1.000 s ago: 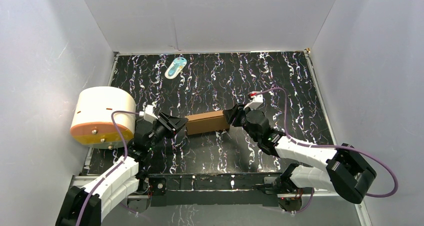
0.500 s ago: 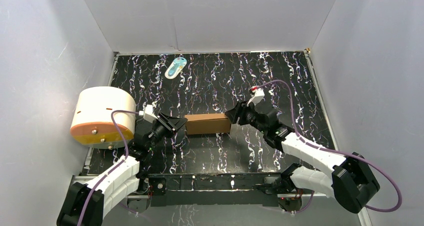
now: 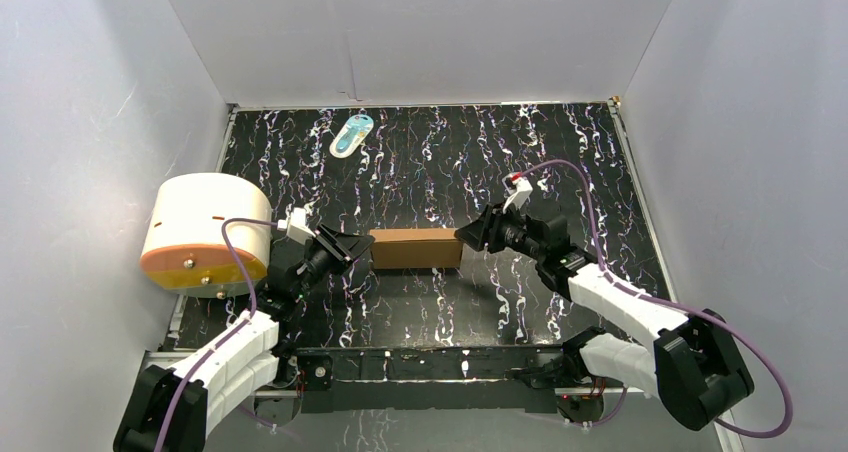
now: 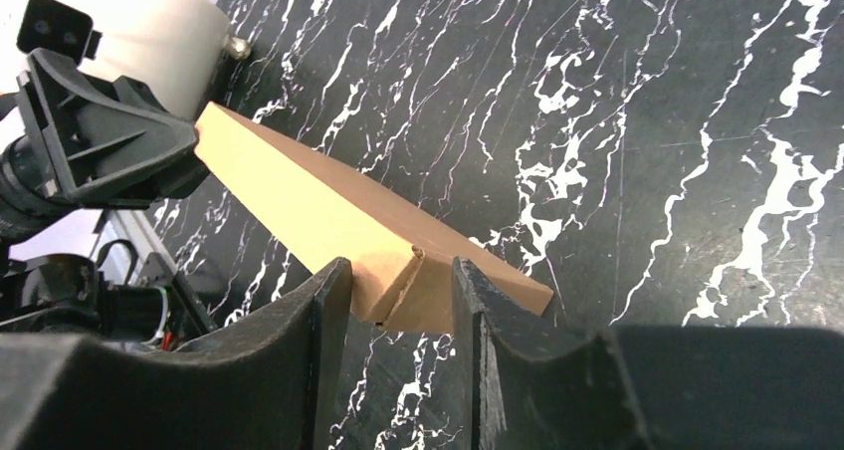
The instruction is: Fold the paper box
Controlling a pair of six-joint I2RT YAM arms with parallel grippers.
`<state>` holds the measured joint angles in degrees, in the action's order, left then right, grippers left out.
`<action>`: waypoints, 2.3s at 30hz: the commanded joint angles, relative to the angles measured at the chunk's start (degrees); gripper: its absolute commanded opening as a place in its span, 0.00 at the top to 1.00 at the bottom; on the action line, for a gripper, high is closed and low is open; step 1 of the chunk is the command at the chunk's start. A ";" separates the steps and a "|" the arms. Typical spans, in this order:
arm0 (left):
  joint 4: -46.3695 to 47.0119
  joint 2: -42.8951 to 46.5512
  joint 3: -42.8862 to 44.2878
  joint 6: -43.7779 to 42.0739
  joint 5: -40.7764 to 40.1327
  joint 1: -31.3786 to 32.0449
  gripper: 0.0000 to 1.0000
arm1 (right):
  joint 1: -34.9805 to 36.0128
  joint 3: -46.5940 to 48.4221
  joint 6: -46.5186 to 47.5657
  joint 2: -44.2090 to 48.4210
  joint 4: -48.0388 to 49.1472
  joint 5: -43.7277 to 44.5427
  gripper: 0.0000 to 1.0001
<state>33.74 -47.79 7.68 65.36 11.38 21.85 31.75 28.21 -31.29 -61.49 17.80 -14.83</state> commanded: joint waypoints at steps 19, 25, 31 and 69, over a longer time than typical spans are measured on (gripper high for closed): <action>-2.73 -2.16 -5.25 5.36 0.40 -1.05 0.86 | -5.28 -19.58 -0.61 -14.24 25.06 -13.93 0.82; -1.92 -4.24 -5.76 6.25 0.76 -1.18 0.89 | -5.56 -19.88 -3.09 -18.81 30.18 -17.73 0.93; -2.83 -3.18 -5.79 5.58 0.44 -1.25 0.94 | -5.64 -18.98 -3.15 -18.79 30.04 -18.65 1.00; -45.47 -5.18 38.16 -45.04 4.92 -1.18 0.08 | -6.89 9.59 17.08 8.50 -17.19 -7.46 0.18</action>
<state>-3.90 -50.00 40.34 34.20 9.56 20.82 25.08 34.59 -19.81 -58.33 8.43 -28.05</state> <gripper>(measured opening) 0.897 0.770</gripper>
